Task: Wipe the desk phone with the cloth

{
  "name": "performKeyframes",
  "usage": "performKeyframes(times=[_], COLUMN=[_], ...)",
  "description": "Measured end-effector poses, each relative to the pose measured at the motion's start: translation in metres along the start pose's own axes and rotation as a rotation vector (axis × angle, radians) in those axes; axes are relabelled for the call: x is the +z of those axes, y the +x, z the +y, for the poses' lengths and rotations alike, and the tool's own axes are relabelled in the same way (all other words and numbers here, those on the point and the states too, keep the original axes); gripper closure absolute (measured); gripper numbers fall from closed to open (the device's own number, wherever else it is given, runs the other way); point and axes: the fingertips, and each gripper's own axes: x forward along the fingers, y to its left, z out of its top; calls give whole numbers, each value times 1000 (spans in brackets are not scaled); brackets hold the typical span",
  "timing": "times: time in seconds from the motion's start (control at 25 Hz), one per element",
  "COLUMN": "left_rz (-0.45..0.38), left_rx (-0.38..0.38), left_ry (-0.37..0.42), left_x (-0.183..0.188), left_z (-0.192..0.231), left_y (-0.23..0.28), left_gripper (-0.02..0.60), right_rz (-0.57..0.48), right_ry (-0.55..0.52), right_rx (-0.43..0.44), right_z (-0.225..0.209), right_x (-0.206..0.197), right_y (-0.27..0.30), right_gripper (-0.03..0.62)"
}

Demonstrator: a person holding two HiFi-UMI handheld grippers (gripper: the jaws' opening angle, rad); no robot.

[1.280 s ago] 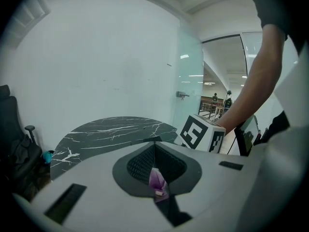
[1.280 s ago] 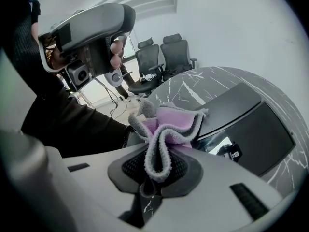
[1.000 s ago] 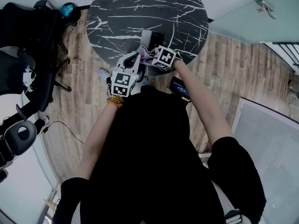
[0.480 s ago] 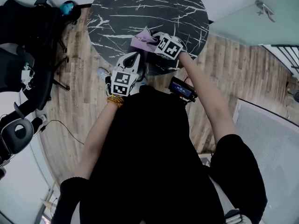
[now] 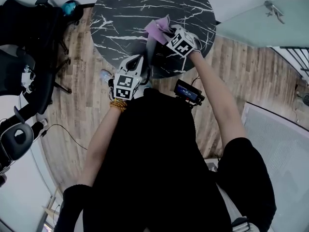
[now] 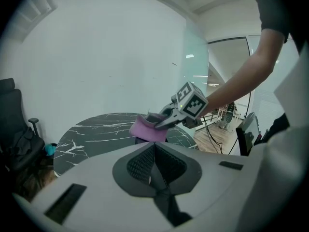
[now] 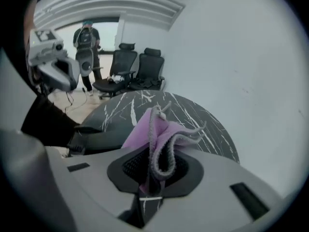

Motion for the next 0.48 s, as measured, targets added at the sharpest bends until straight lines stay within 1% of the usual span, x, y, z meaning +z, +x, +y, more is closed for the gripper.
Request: performKeyframes(times=[0.08, 0.16, 0.24, 0.48], left_rz=[2, 5, 6, 9], left_rx=[1, -8, -19, -30], left_ry=[-1, 5, 13, 18], left_x=[0, 0, 1, 1], left_z=[0, -3, -6, -10], left_y=[1, 3, 6, 10], left_gripper=[568, 568, 568, 568], right_rz=[46, 45, 32, 17], right_ry=[-87, -109, -93, -31], right_rx=[-30, -53, -58, -14], right_z=[7, 11, 11, 20], right_x=[-11, -15, -17, -19], right_y=[6, 8, 9, 12], right_gripper=[539, 539, 539, 540])
